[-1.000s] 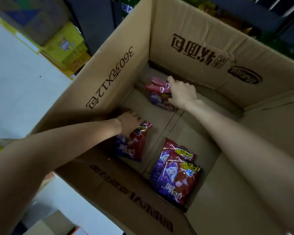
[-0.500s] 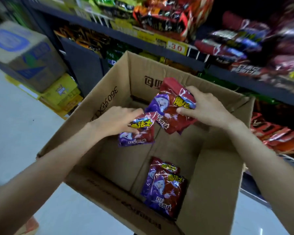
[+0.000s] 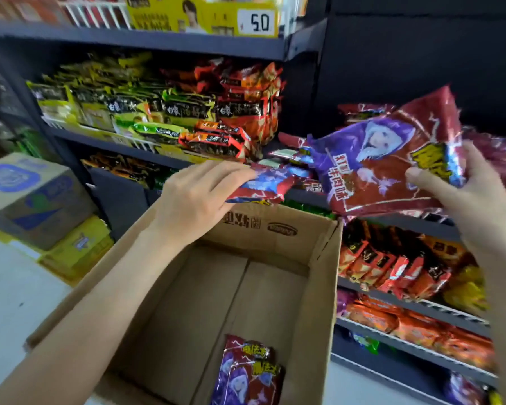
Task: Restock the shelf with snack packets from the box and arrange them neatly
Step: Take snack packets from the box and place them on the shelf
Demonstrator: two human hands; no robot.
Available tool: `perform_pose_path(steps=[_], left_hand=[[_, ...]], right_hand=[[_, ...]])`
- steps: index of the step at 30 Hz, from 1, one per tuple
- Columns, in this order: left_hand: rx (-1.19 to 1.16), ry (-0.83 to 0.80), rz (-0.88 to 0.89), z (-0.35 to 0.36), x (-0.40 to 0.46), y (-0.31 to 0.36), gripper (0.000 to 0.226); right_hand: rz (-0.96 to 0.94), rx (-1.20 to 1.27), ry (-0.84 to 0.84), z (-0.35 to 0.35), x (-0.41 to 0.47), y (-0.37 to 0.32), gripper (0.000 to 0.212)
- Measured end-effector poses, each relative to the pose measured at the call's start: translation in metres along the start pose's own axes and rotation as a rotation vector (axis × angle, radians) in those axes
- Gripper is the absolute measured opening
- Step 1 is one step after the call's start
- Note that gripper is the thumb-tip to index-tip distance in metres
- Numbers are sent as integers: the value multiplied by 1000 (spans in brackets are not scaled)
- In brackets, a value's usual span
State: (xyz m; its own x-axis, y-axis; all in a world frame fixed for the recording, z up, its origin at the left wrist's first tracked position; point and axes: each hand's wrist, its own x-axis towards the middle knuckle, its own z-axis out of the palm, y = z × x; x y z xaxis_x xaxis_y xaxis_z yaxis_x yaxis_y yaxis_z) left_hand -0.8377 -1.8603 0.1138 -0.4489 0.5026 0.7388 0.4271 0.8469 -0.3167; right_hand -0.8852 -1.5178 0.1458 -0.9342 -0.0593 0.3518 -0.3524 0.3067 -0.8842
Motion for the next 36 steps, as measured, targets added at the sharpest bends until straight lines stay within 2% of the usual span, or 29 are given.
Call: perform_pose_path(steps=[2,5,8,16,20,23,26,30,32,36], left_hand=[[14,90,77,12,28,2,36],[33,208,179,39,71,5,26],[62,207,201,72,109,2,26],[143,62,98,156,156,-11,29],[117,-59,-90,178,166,-20,29],[-7,-211,-232,189,169,-19,45],[-104,-328,-375,199,167,-23,48],[-2,-339,-298,210,158,-40,51],[-38,-370,-271,214,154,-42,48],[-277,-606,-311,222,149,-37,43]], right_hand=[[-14,97,92,-14,9,2,38],[-39,186,191,-26,26,9,28],[-38,202,213,-35,50,17,27],[22,174,200,-50,105,40,46],[11,162,206,-49,122,44,44],[-17,153,197,-44,139,47,46],[-23,147,163,-34,165,49,49],[-5,162,105,-9,203,54,51],[-13,154,85,6,218,56,52],[-45,82,48,35,237,63,52]])
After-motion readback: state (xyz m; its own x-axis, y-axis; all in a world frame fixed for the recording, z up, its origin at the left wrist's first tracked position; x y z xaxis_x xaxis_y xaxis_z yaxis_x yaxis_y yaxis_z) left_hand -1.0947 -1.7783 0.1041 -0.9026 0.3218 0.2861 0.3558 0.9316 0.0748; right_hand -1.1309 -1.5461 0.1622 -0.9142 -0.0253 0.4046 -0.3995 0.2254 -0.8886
